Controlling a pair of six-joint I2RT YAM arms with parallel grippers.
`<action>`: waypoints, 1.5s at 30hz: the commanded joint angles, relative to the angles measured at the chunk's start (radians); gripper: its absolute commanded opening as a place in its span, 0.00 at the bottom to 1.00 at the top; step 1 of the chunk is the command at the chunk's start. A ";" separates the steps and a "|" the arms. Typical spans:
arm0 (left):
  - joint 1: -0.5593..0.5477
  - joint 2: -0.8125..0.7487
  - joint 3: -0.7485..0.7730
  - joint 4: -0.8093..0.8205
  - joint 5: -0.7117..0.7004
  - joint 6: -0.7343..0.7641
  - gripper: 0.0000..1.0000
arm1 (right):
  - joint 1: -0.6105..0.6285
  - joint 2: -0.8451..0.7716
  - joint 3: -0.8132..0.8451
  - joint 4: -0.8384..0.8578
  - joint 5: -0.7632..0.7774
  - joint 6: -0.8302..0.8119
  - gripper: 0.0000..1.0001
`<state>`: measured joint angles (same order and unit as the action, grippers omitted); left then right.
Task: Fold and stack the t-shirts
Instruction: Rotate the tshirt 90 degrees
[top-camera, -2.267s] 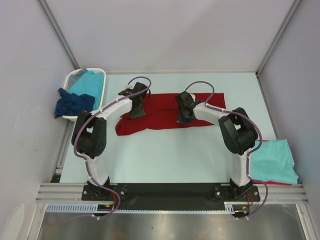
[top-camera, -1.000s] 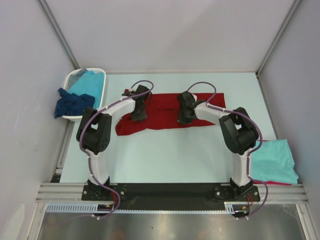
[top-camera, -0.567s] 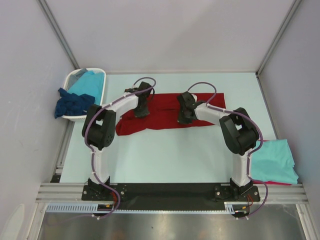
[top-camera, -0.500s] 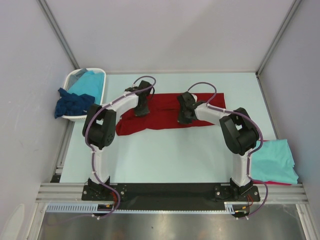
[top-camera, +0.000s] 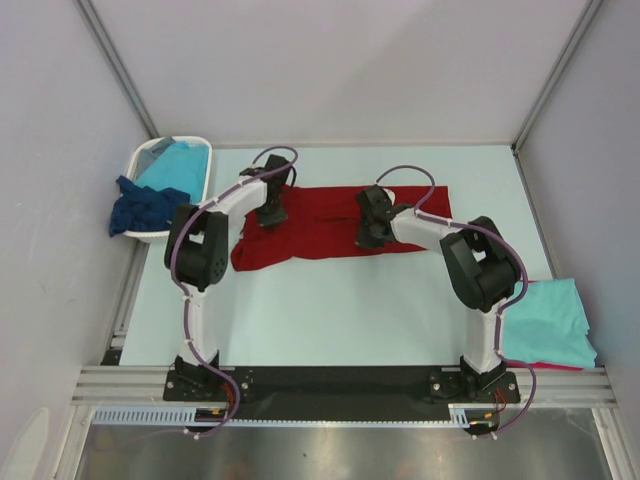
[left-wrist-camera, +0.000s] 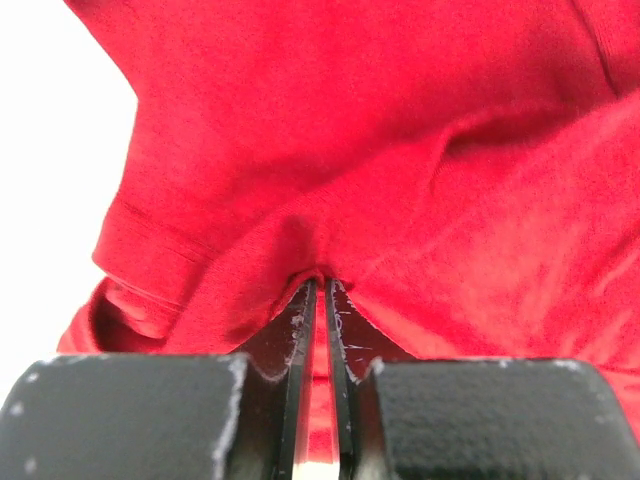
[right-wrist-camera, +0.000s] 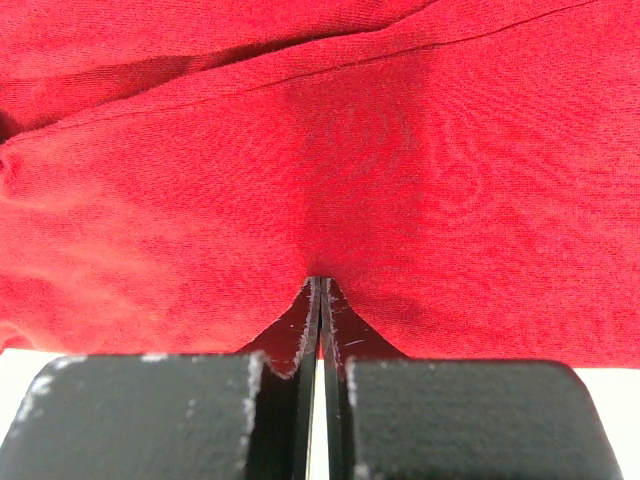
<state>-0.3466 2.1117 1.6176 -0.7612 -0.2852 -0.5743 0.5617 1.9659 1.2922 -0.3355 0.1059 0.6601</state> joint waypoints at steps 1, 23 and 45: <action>0.049 0.021 0.102 -0.023 -0.034 0.010 0.12 | 0.014 0.005 -0.044 -0.080 -0.011 -0.008 0.00; 0.023 -0.106 0.073 -0.050 -0.057 -0.015 0.26 | 0.012 0.024 -0.044 -0.065 -0.025 -0.008 0.00; -0.086 -0.196 -0.145 0.042 -0.037 -0.010 0.23 | 0.023 0.033 -0.033 -0.069 -0.014 -0.001 0.00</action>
<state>-0.3973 1.9636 1.4994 -0.7589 -0.3283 -0.5838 0.5629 1.9629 1.2850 -0.3241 0.1066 0.6579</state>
